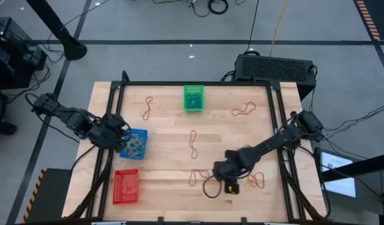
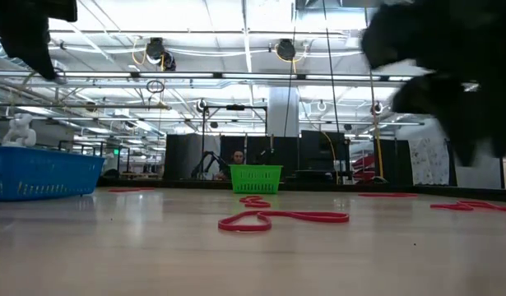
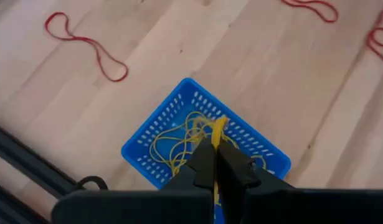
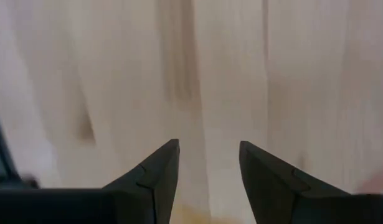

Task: Sort rubber bands into baskets
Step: Put the yellow rubber band into the blue bin

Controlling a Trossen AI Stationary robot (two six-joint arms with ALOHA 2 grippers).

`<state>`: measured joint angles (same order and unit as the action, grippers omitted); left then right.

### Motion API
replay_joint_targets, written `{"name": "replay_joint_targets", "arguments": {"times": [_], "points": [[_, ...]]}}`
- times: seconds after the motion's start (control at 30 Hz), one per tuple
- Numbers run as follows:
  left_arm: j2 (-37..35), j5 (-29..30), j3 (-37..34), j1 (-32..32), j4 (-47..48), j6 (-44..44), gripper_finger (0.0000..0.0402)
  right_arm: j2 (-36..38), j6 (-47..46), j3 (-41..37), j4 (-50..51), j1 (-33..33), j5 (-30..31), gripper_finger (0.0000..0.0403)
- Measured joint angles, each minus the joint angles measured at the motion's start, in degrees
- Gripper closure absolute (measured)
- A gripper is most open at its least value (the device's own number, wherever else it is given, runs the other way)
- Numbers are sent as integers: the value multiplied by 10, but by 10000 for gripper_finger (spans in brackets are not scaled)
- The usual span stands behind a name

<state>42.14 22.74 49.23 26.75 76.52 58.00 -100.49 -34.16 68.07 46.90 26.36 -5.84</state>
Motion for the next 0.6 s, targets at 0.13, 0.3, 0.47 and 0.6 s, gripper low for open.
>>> {"name": "replay_joint_targets", "arguments": {"times": [0.13, 0.3, 0.47, 0.6], "points": [[30, -7, 0, 0, -7, 2, 395, 0, -80, 0, 105, 43, -3, 243], [77, -28, 0, 0, -15, 2, 394, 0, -163, 0, 129, 106, -5, 243], [118, -28, 0, 0, -14, -3, 394, 1, -191, 0, 133, 158, -5, 243], [149, -27, 0, 0, -15, -17, 393, 1, -189, -8, 148, 184, 14, 244]]}}
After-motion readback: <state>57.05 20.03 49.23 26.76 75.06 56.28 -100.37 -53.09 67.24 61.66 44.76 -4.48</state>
